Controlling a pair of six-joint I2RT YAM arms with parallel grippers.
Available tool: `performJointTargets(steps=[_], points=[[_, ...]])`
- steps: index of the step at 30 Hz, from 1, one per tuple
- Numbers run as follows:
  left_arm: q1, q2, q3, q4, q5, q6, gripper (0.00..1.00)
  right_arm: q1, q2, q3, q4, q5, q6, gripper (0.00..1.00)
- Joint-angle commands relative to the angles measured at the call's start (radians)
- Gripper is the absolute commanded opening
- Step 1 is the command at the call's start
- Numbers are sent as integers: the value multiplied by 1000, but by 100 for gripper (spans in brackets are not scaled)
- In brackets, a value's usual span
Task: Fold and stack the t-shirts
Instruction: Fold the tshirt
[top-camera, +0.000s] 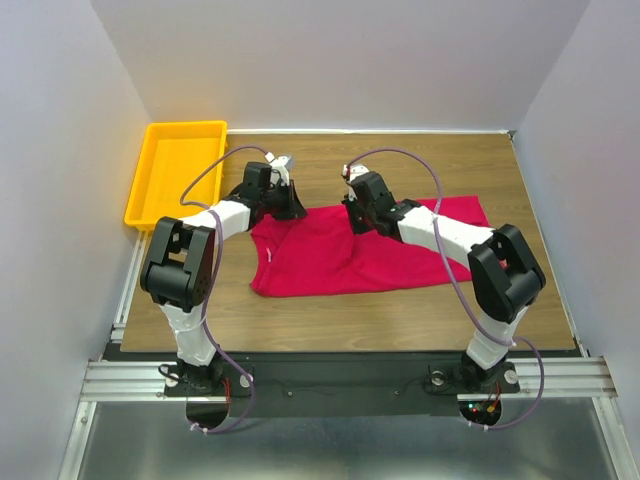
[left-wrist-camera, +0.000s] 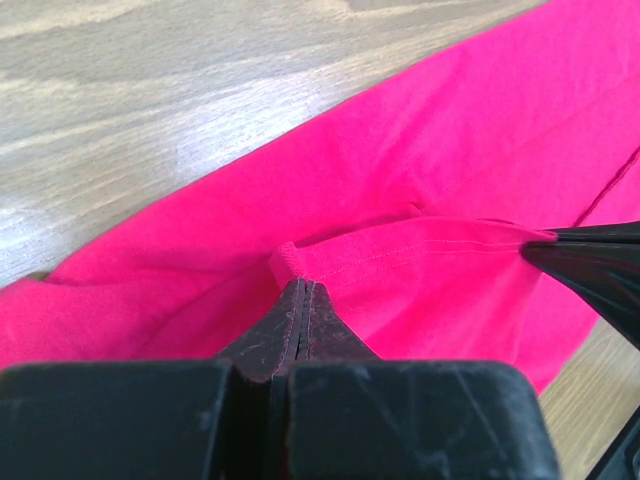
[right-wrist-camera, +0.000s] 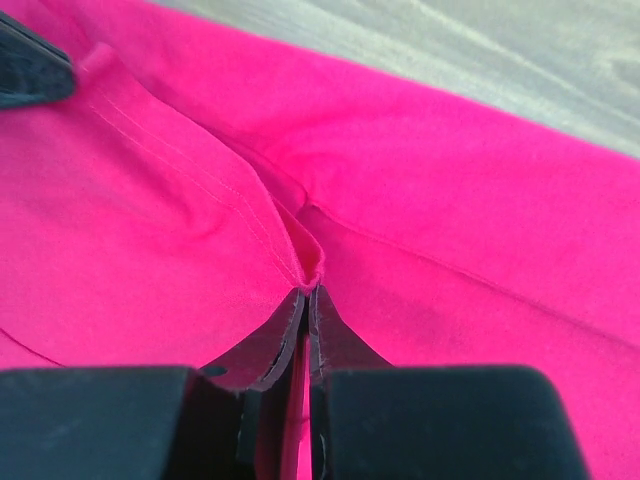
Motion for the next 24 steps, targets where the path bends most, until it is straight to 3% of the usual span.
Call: performJointTargets(steps=[1,12,21,24], points=[[8,-13,-20,63,3,21,0,-6,-54,-21,90,30,-1,9],[8,-13,-50,138,-8,20,2,-6,4,-18,98,82,-7,9],[8,-50,-93,175,-43,38,18,-8,18,-18,96,71,-8,11],[8,-48,-98,175,-37,46,19,-10,23,-17,96,63,-10,13]])
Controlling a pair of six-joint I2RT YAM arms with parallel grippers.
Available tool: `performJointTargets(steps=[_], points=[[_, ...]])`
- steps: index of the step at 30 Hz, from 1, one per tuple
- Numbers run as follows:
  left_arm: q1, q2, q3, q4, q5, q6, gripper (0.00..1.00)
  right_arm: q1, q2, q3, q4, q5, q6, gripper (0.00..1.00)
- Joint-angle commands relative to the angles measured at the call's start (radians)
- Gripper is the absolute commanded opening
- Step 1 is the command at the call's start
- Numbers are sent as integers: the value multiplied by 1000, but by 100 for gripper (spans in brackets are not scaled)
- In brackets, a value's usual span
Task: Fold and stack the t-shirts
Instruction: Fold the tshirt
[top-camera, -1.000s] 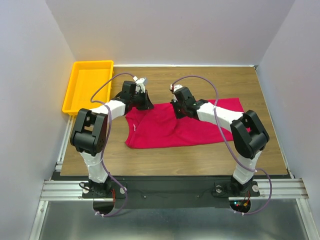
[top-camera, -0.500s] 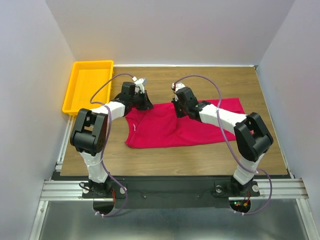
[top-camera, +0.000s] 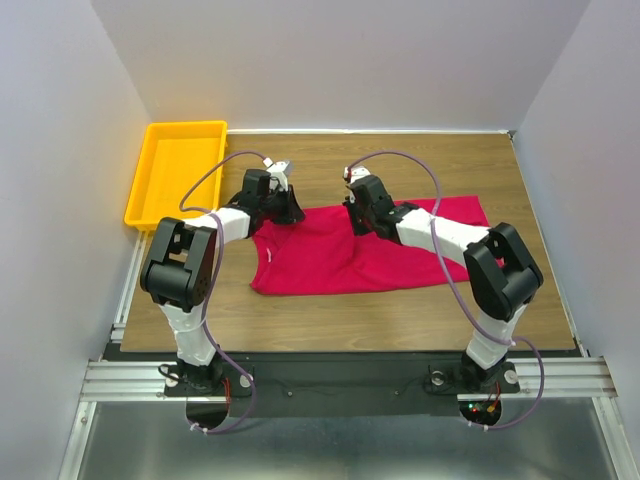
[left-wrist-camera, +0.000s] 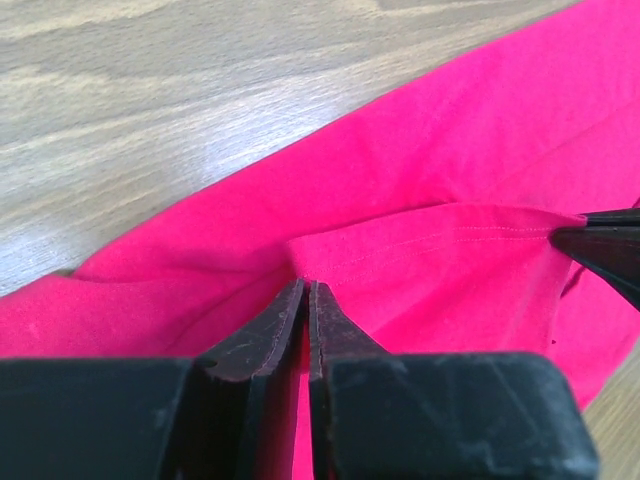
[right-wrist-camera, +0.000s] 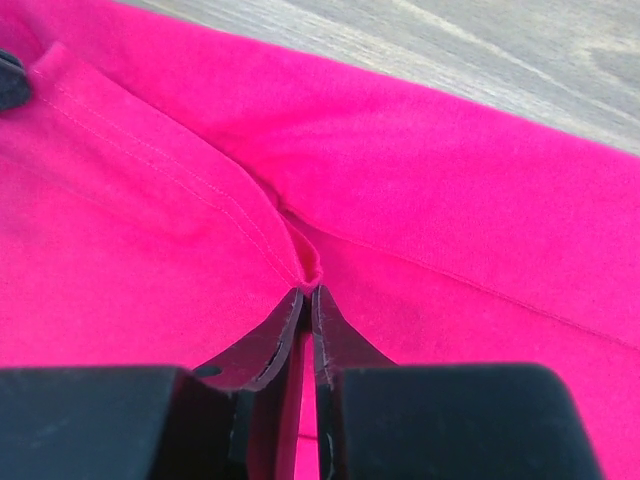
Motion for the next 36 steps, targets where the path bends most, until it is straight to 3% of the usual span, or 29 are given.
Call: performJointTargets(steps=[1,5,7,9,12,17,21,23,25,28,32,36], points=[[4,-51,-21,56,5,29,21,-8,16,12,45,8,-9,14],[4,-62,-24,54,-23,29,26,-8,24,10,45,0,-12,19],[4,-79,-28,53,-55,30,27,-8,22,10,45,11,-15,27],[4,-129,-44,54,-144,30,28,-8,13,15,45,46,-20,42],[2,-229,-70,60,-286,39,34,-16,-11,27,45,109,-41,49],[4,-330,-74,16,-308,82,41,-65,-57,21,43,37,-53,49],[4,-324,-76,-1,-88,73,40,-92,-112,-11,-13,-202,-249,47],[2,-301,-78,-4,-25,47,38,-121,-175,-42,-27,-378,-282,45],[1,-248,-62,-18,42,18,37,-158,-230,-82,-32,-460,-311,44],[-4,-150,-10,-74,48,13,37,-193,-283,-114,-38,-486,-325,44],[-6,-45,62,-101,-24,13,49,-236,-318,-136,-41,-514,-317,44],[-6,19,122,-107,-23,10,50,-256,-333,-153,-41,-531,-311,44]])
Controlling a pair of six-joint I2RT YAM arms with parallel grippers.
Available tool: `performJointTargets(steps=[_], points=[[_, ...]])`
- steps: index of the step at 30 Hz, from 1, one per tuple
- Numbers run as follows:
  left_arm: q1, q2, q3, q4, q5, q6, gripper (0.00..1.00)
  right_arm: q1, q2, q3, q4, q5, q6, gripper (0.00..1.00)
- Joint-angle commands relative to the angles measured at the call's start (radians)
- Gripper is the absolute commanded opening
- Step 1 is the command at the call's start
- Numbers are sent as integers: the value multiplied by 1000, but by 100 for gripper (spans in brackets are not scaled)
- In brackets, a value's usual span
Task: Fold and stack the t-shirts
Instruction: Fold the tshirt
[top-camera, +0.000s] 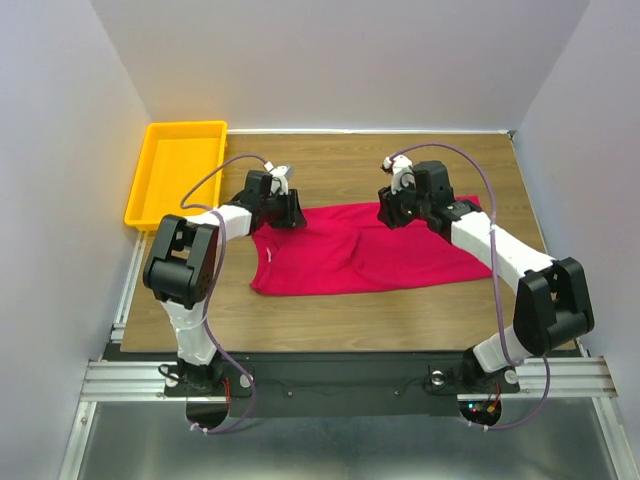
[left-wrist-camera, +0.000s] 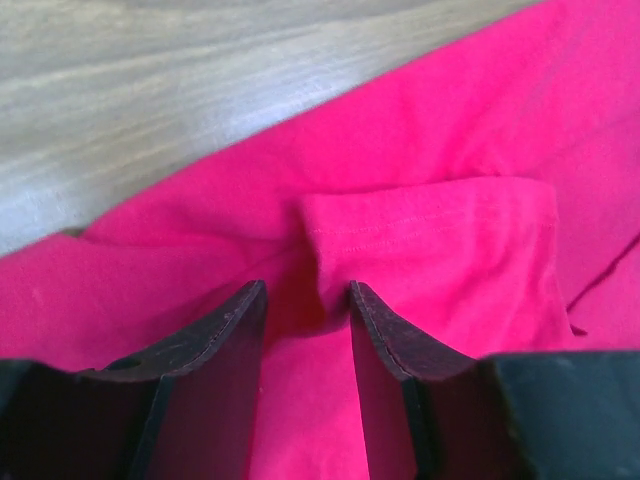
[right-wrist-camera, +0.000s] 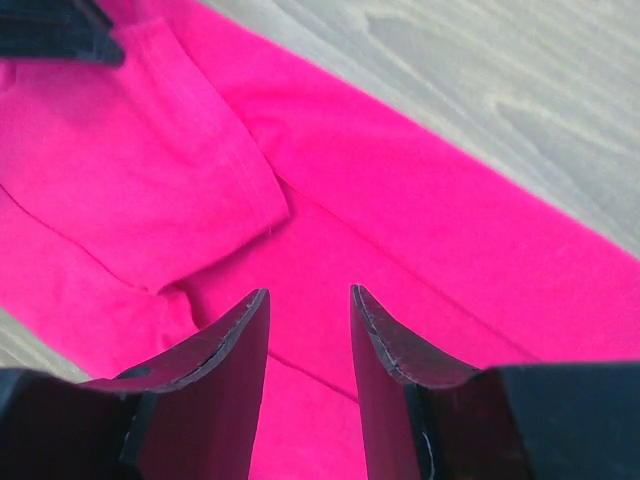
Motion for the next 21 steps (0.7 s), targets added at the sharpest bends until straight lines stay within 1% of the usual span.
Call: performJointTargets(steps=[1,5,12,17,19,21], points=[[-3,17,110,-2,19,-6,50,-21,-36,-17,0,-60,-11,44],[-4,76,157,-17,59,-6,50,-36,-42,-23,2,-73,-3,44],[-3,134,193,-54,120,13,50,-58,-50,-23,3,-76,16,44],[-3,131,196,-86,85,28,49,-73,-54,-21,3,-82,25,44],[-3,123,196,-88,67,30,47,-78,-56,-20,3,-86,26,44],[-3,120,203,-88,61,25,42,-79,-54,-20,3,-91,29,44]])
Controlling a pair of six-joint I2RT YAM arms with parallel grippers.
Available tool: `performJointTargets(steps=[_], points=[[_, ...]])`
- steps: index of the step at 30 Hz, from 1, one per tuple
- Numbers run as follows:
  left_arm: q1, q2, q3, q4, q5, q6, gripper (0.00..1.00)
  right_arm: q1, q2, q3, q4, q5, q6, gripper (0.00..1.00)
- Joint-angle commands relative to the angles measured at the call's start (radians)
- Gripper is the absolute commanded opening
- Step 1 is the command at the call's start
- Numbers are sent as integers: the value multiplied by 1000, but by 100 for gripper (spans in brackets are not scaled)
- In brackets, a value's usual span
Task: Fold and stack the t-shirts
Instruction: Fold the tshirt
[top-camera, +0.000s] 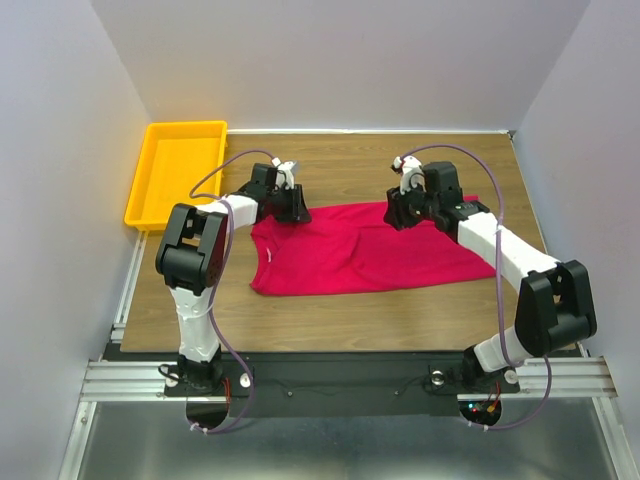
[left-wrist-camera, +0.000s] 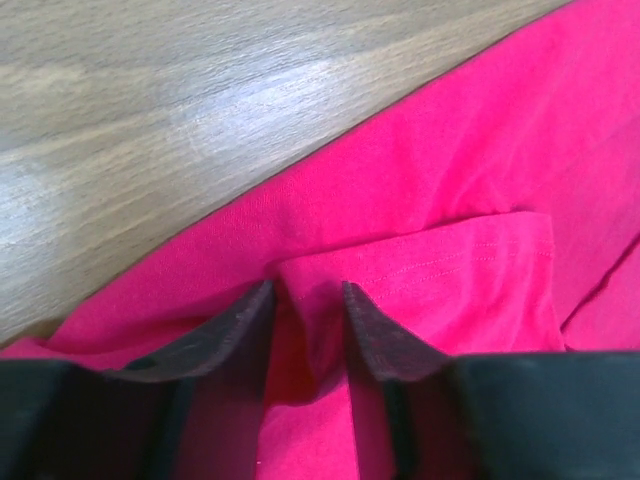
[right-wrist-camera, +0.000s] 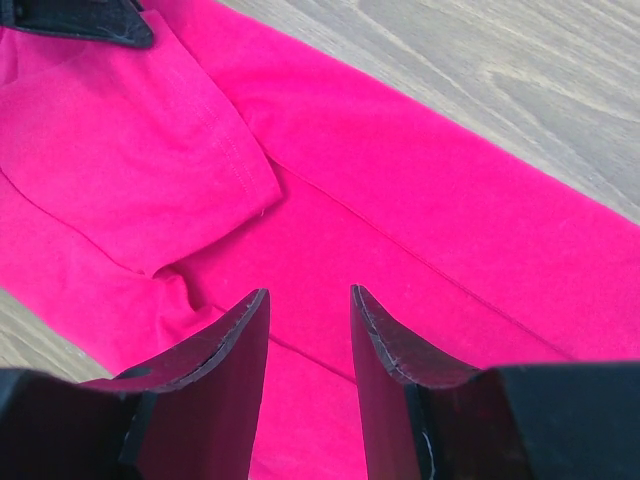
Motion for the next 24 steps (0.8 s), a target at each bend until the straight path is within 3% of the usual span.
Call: performJointTargets(steps=[1,5,13,16,24], points=[[-3,-25,50,-20,-13,14,39,-9,-40,9,22,-27,14,44],[-3,-28,71,9,23,8,25,-11,-43,6,22,-31,18,44],[-5,-40,81,52,72,31,11,-17,-48,0,22,-34,18,45],[-3,-40,75,58,81,37,0,-18,-45,0,22,-37,20,44],[-3,-83,19,130,46,28,0,-23,-48,-5,22,-42,18,44]])
